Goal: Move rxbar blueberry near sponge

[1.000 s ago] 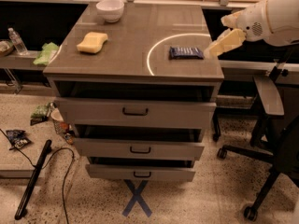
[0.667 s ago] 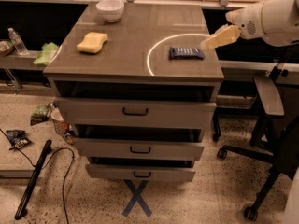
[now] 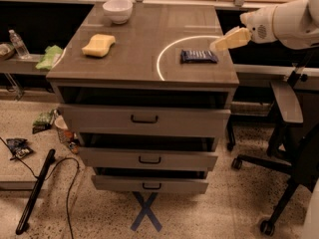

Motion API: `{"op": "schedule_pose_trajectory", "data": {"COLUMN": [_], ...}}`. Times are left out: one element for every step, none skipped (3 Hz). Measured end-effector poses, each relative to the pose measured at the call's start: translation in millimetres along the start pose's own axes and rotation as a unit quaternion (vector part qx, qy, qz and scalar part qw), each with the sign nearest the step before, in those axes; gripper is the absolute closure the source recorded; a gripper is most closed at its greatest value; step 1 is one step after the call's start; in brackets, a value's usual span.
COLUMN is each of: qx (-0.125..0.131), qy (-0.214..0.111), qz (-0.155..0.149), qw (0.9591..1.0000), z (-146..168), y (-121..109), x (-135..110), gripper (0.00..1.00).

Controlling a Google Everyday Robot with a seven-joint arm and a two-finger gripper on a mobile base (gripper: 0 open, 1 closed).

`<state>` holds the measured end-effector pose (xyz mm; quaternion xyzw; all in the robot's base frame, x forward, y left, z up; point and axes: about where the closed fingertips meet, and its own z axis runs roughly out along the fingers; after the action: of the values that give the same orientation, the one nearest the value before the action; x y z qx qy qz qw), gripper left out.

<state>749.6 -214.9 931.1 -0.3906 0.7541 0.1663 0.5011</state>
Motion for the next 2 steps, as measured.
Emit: {"op": "schedule_pose_trajectory", "data": {"qx": [-0.004, -0.008], "qy": [0.005, 0.009], "qz": [0.044, 0.081], "qw": [0.9990, 0.9966], "z": [16, 38], "y": [9, 20], "x": [19, 39], "gripper": [0.00, 0.00]}}
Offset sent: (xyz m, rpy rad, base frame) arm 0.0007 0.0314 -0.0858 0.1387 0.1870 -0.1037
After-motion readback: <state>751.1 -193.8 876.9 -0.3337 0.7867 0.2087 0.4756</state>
